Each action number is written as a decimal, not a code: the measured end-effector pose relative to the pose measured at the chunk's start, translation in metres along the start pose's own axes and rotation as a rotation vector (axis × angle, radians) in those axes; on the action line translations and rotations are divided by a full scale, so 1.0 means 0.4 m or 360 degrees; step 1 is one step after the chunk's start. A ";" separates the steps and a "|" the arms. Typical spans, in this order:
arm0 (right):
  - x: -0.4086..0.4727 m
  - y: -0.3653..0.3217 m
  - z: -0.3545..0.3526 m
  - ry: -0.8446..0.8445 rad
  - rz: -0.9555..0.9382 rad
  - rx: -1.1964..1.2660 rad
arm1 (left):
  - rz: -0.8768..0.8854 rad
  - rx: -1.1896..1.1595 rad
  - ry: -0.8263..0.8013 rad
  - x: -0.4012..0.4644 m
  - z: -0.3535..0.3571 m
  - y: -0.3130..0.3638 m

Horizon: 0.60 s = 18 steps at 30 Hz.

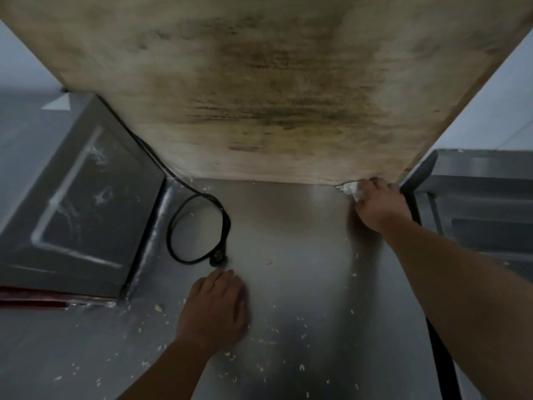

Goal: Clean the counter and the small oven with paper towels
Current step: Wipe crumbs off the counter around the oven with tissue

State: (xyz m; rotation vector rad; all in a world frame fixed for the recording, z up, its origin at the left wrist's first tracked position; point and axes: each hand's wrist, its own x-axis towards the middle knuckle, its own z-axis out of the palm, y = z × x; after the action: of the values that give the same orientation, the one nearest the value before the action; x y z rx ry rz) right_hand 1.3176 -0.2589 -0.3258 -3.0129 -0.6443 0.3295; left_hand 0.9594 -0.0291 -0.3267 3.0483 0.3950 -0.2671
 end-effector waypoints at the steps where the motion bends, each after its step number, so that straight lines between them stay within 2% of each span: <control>1: 0.007 -0.001 0.005 0.0035 0.0010 0.0037 | -0.0004 0.0006 -0.0001 -0.001 0.001 -0.004; 6: 0.005 -0.029 0.021 0.0042 0.0113 0.0151 | -0.0055 0.0037 -0.0069 -0.011 -0.009 -0.017; 8: 0.005 -0.032 0.026 0.0024 0.0087 0.0075 | -0.0063 0.0051 -0.0093 -0.020 -0.017 -0.016; 12: -0.022 -0.053 0.007 -0.0150 0.0123 0.0023 | -0.0053 0.0068 -0.0106 -0.037 -0.013 -0.016; 18: -0.254 -0.125 0.025 -0.0124 0.0061 0.0219 | -0.0070 0.0030 -0.0071 -0.062 -0.046 -0.009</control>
State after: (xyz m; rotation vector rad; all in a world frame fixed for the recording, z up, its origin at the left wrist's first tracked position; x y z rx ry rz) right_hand 1.2049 -0.2549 -0.3113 -2.8963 -0.5450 0.4749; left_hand 0.9378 -0.0303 -0.3044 3.0485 0.4599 -0.3419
